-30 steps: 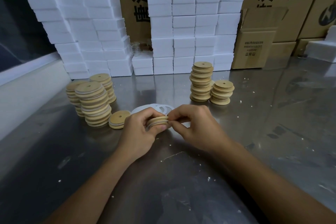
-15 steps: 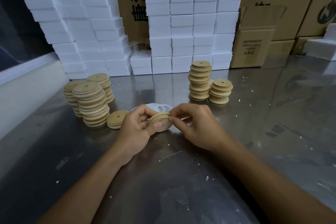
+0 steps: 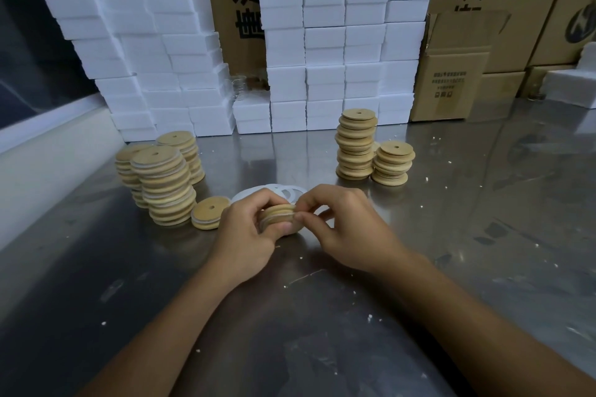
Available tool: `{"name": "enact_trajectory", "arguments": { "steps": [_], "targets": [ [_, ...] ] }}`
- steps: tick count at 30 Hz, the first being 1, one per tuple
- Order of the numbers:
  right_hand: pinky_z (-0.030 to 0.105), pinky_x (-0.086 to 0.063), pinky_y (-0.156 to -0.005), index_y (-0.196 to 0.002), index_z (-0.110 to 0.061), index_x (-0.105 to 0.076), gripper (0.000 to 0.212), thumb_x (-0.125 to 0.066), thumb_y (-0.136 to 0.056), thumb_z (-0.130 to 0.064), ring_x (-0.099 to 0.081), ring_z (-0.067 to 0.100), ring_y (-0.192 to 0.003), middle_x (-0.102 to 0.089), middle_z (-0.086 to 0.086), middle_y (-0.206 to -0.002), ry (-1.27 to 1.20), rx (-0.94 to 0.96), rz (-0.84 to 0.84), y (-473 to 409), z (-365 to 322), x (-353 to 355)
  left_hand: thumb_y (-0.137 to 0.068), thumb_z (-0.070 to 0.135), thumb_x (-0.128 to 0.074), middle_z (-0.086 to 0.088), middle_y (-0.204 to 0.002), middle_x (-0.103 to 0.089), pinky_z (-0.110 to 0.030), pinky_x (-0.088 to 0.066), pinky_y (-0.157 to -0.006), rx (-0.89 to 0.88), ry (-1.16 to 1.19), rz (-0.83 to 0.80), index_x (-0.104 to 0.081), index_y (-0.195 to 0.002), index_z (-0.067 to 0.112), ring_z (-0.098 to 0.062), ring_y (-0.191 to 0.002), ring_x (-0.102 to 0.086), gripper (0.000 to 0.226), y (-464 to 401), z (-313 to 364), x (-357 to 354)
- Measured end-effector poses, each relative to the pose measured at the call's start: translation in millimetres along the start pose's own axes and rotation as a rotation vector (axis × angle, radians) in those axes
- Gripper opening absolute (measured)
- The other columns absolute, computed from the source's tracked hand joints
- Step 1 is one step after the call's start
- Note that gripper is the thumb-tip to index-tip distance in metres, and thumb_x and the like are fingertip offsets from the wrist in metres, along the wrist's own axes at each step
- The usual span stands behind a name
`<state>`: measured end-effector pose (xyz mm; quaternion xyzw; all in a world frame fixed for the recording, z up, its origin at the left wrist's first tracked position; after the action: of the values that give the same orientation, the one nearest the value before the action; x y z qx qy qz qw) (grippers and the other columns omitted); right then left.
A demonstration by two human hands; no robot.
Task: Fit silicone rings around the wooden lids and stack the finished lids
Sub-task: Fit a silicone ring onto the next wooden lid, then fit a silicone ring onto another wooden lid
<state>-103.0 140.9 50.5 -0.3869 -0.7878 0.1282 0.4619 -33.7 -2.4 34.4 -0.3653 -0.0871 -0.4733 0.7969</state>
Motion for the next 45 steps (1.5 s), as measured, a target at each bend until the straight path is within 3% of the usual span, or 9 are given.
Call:
{"name": "enact_trajectory", "arguments": {
  "steps": [6,10,12,16,20,26,32,40,45],
  "targets": [
    [0.024,-0.056,-0.076,-0.095,-0.009,-0.073,0.007,-0.068,-0.091,-0.013,-0.065,0.009,-0.087,-0.072,-0.003,-0.091,-0.062,-0.067,0.025,0.5,7.6,-0.6,-0.076,0.002,-0.076,0.006,-0.084,-0.071,-0.020,-0.053,-0.070,0.068,0.190,-0.025,-0.068,-0.083,0.037,-0.010,-0.078,-0.068,0.036,1.1,-3.0,-1.1],
    [0.008,-0.048,-0.072,-0.091,-0.013,-0.073,0.007,-0.068,-0.092,-0.018,-0.063,0.001,-0.083,-0.071,-0.010,-0.084,-0.091,-0.168,0.069,2.2,21.5,-0.7,-0.082,-0.005,-0.070,0.012,-0.083,-0.073,-0.018,-0.053,-0.069,0.138,0.281,0.041,-0.069,-0.084,0.035,-0.005,-0.079,-0.069,0.039,1.1,-6.5,-1.3],
    [0.011,-0.048,-0.070,-0.086,-0.015,-0.072,0.014,-0.065,-0.095,-0.024,-0.065,0.003,-0.079,-0.071,-0.008,-0.080,-0.073,-0.255,0.071,4.1,33.2,-0.3,-0.086,-0.008,-0.063,0.011,-0.085,-0.074,-0.024,-0.054,-0.073,0.183,0.301,0.126,-0.066,-0.093,0.029,-0.004,-0.083,-0.069,0.038,0.1,-8.4,3.2],
    [0.038,-0.058,-0.071,-0.077,-0.014,-0.071,0.030,-0.058,-0.099,-0.031,-0.068,0.012,-0.069,-0.072,0.002,-0.074,-0.131,-0.397,0.107,7.3,49.0,3.0,-0.087,-0.003,-0.059,-0.004,-0.112,-0.067,-0.039,-0.050,-0.091,0.112,-0.047,0.267,-0.063,-0.117,0.014,-0.022,-0.104,-0.062,0.034,-2.7,-3.5,21.7],
    [0.039,-0.058,-0.069,-0.075,-0.013,-0.070,0.029,-0.060,-0.097,-0.030,-0.069,0.016,-0.065,-0.072,0.004,-0.070,-0.131,-0.405,0.108,7.9,48.2,1.7,-0.081,-0.005,-0.063,-0.005,-0.095,-0.061,-0.022,-0.033,-0.072,-0.032,-0.410,0.430,-0.063,-0.094,0.010,-0.017,-0.083,-0.050,0.020,0.1,6.4,41.9],
    [0.037,-0.058,-0.068,-0.074,-0.013,-0.071,0.030,-0.061,-0.097,-0.030,-0.068,0.018,-0.064,-0.070,0.004,-0.065,-0.126,-0.405,0.096,7.8,47.9,1.9,-0.081,-0.014,-0.052,-0.012,-0.099,-0.060,-0.026,-0.031,-0.071,0.167,-0.501,0.498,-0.070,-0.088,0.001,-0.019,-0.083,-0.047,0.025,2.4,-12.0,60.7],
    [0.036,-0.057,-0.069,-0.074,-0.012,-0.071,0.031,-0.061,-0.096,-0.030,-0.067,0.014,-0.064,-0.070,0.004,-0.066,-0.132,-0.406,0.095,8.2,47.2,2.0,-0.078,-0.007,-0.058,-0.008,-0.099,-0.064,-0.037,-0.035,-0.062,0.294,-0.788,0.345,-0.068,-0.088,0.014,-0.034,-0.087,-0.055,0.026,5.1,-13.1,58.3],
    [0.039,-0.057,-0.069,-0.073,-0.012,-0.071,0.031,-0.061,-0.096,-0.030,-0.067,0.017,-0.064,-0.070,0.004,-0.065,-0.133,-0.404,0.096,7.7,46.0,2.5,-0.084,0.031,-0.055,-0.007,-0.073,-0.061,-0.030,-0.031,-0.054,0.353,-0.929,0.288,-0.067,-0.077,0.010,-0.022,-0.062,-0.045,0.025,3.2,-2.2,53.6],
    [0.037,-0.057,-0.070,-0.073,-0.012,-0.071,0.031,-0.061,-0.096,-0.031,-0.067,0.015,-0.065,-0.070,0.003,-0.066,-0.124,-0.415,0.085,8.3,46.6,1.6,-0.080,0.052,-0.055,-0.005,-0.090,-0.060,-0.033,-0.043,-0.062,0.378,-0.981,0.128,-0.064,-0.097,0.011,-0.027,-0.082,-0.058,0.045,1.8,-2.2,46.1]
  ]
}}
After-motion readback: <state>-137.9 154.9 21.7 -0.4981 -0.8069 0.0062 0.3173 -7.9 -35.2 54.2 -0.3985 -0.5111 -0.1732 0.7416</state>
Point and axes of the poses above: each hand's wrist, its own y-axis away from the middle knuckle, its own x-axis out of the back of the hand, z = x × y, the point moved 5 cm from there along -y, towards the middle knuckle
